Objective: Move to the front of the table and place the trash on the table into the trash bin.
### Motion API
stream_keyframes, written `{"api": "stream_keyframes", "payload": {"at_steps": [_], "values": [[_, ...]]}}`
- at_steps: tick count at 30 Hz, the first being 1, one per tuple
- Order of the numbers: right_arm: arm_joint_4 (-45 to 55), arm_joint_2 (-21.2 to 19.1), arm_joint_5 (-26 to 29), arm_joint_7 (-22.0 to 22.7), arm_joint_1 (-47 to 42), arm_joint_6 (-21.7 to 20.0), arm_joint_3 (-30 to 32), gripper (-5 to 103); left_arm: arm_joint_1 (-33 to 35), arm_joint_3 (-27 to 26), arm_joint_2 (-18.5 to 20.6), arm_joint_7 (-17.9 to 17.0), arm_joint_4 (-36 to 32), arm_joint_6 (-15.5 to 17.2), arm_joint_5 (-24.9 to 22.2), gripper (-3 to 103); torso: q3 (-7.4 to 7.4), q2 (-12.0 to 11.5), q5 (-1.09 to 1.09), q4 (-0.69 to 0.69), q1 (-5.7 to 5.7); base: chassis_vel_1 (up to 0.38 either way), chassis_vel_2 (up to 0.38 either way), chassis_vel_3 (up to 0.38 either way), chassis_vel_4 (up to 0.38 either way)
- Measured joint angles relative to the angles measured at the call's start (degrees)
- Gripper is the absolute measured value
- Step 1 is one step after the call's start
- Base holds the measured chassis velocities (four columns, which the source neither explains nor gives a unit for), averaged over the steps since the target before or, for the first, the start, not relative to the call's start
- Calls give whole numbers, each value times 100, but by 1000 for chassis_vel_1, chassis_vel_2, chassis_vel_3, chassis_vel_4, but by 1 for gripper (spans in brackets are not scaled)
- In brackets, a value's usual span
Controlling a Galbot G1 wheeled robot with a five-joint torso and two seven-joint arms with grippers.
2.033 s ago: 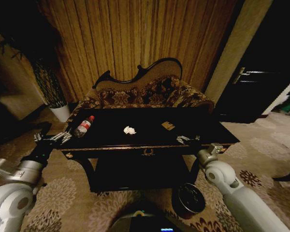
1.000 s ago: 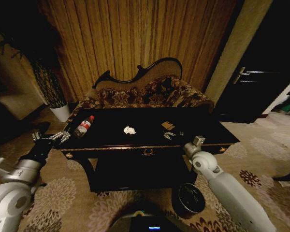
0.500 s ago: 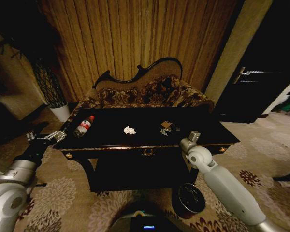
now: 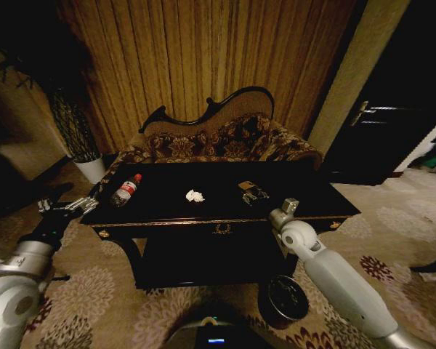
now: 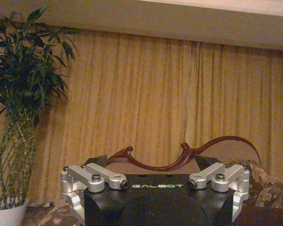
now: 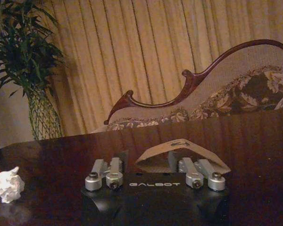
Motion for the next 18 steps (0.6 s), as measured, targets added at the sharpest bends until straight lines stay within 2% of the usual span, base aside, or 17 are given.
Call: {"api": "stream_keyframes", "payload": {"at_steps": [1, 3, 6, 7, 10, 11, 12, 18], "values": [[0, -4, -6, 1, -14, 6, 16, 41, -1, -5, 6, 0, 1, -5, -5, 100, 0, 0, 0, 0, 0, 0, 0, 0, 0], [2, -9, -12, 1, -28, 9, 31, 41, -5, -10, 15, 1, 3, -7, -8, 100, 0, 0, 0, 0, 0, 0, 0, 0, 0], [11, -23, -21, 3, -49, 18, 56, 25, -12, -10, 17, 3, 4, -7, -17, 100, 0, 0, 0, 0, 0, 0, 0, 0, 0], [11, -23, -21, 3, -49, 18, 56, 25, -12, -10, 17, 3, 4, -7, -17, 100, 0, 0, 0, 0, 0, 0, 0, 0, 0], [15, -42, -33, 5, -62, 19, 67, 8, -12, 1, 4, 5, 3, -7, -18, 100, 0, 0, 0, 0, 0, 0, 0, 0, 0], [15, -42, -33, 5, -62, 19, 67, 8, -12, 1, 4, 5, 3, -7, -18, 100, 0, 0, 0, 0, 0, 0, 0, 0, 0], [16, -46, -40, 5, -74, 21, 78, 4, -10, 1, -1, 8, 3, -7, -18, 100, 0, 0, 0, 0, 0, 0, 0, 0, 0], [37, -56, -54, 6, -148, 24, 142, 0, -6, -4, -2, 13, 4, -7, -18, 100, 0, 0, 0, 0, 0, 0, 0, 0, 0]]}}
